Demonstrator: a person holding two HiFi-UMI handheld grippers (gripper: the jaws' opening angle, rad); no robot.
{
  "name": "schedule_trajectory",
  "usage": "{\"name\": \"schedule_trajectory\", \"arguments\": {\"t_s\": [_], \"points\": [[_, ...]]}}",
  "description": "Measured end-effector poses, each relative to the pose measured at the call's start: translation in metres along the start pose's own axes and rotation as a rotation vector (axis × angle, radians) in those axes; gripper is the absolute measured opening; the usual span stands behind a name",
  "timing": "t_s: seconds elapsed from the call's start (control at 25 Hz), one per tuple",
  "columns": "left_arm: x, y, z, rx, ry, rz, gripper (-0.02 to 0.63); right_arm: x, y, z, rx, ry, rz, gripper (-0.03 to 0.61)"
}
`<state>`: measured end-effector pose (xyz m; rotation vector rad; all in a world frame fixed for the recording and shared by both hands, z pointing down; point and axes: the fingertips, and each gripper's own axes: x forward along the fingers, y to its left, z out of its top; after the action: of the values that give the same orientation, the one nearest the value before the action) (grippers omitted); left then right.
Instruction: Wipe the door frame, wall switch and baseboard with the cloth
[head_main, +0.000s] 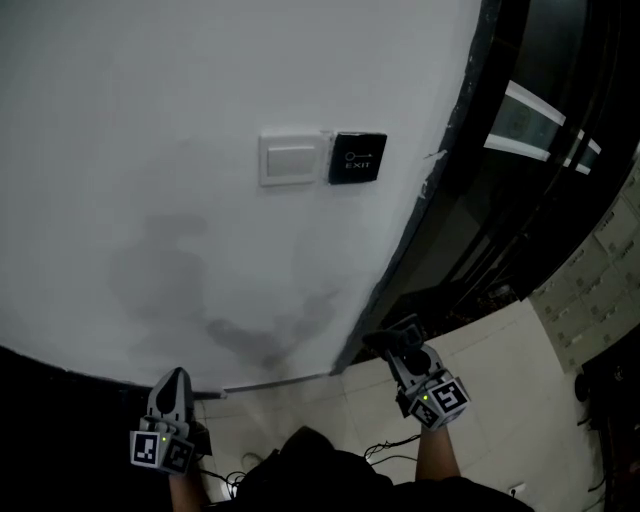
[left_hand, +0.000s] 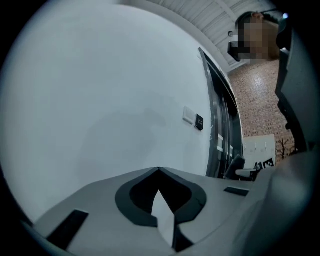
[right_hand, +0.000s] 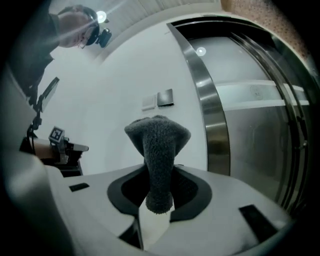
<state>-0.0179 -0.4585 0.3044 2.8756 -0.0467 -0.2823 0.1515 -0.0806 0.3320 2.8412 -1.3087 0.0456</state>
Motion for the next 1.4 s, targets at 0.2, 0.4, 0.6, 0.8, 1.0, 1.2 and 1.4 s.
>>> {"name": "schedule_trajectory", "arguments": {"t_s": [0.2,0.4,0.6,0.8,1.0,1.2,1.4], "points": [[-0.006,0.002,-0.008,-0.032,0.005,0.001,-0.008,0.017,-0.002,0.003,-0.061,0.007,0.010,0.098],[-0.013,0.009,-0.005,-0.035,-0.020,0.011,-0.006,0.034,0.003,0.011,-0.095,-0.006,0.031,0.098],[-0.033,0.028,-0.009,-0.063,0.001,0.051,-0.006,0.042,0.012,0.011,-0.090,0.026,0.054,0.098],[-0.063,0.060,-0.010,-0.094,0.018,0.094,-0.006,0.064,0.050,0.004,-0.055,0.041,0.109,0.098],[-0.096,0.095,-0.013,-0.103,0.097,0.137,-0.006,0.090,0.106,-0.043,-0.036,0.122,0.168,0.098],[-0.140,0.133,-0.034,-0.092,0.163,0.196,-0.006,0.093,0.163,-0.102,-0.236,0.251,0.320,0.098],[-0.168,0.130,-0.091,-0.126,0.207,0.303,-0.006,0.078,0.183,-0.174,-0.230,0.380,0.461,0.098]]}}
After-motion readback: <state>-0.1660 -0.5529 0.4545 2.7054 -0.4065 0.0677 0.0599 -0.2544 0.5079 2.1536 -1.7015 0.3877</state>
